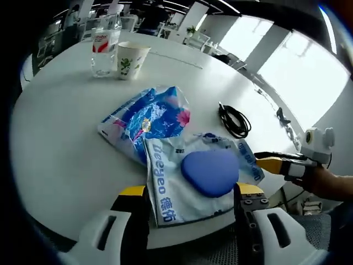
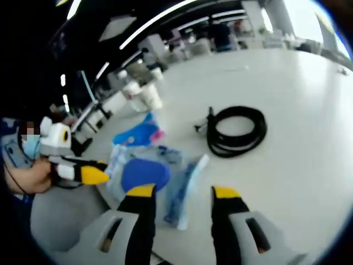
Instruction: Arrange the tabletop items into an orderly group along one side of the table until the central work area is clear of visible clutter.
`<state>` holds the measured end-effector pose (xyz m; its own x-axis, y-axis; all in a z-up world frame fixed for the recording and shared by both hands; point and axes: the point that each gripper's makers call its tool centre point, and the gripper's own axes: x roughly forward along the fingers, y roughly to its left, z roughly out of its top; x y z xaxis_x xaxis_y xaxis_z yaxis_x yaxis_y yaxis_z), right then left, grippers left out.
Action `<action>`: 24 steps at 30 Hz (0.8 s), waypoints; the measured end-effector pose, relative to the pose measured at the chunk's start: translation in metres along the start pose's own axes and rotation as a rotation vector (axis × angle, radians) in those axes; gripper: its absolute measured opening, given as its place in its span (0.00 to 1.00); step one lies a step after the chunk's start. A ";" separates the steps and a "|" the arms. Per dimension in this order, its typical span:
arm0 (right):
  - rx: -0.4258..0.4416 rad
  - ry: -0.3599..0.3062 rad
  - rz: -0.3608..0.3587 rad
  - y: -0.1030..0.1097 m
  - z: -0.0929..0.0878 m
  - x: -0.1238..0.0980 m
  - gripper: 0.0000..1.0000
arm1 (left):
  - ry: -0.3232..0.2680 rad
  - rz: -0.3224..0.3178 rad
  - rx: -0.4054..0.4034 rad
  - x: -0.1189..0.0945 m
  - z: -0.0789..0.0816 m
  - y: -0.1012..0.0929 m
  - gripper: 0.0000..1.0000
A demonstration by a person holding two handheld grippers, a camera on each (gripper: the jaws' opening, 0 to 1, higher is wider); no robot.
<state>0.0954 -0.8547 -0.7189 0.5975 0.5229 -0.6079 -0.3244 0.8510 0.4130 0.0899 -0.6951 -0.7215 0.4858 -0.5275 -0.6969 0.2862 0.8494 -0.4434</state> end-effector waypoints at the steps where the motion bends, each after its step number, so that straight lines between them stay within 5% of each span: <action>1: 0.003 0.004 0.001 0.000 -0.001 0.001 0.32 | 0.001 0.009 0.014 0.000 0.000 0.001 0.58; 9: 0.023 0.033 0.019 0.004 -0.008 0.005 0.28 | 0.025 0.015 0.002 -0.001 -0.007 0.006 0.50; 14: 0.015 0.060 0.027 0.005 -0.015 0.007 0.16 | 0.039 0.030 0.015 0.001 -0.008 0.010 0.42; 17: -0.011 0.101 0.011 0.002 -0.024 0.008 0.08 | 0.053 0.047 0.026 0.001 -0.009 0.015 0.34; 24: -0.053 0.084 -0.007 0.002 -0.014 0.003 0.00 | 0.061 0.061 0.081 -0.004 -0.011 0.015 0.06</action>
<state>0.0862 -0.8507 -0.7293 0.5374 0.5172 -0.6661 -0.3598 0.8550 0.3736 0.0833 -0.6799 -0.7313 0.4536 -0.4728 -0.7555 0.3246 0.8771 -0.3540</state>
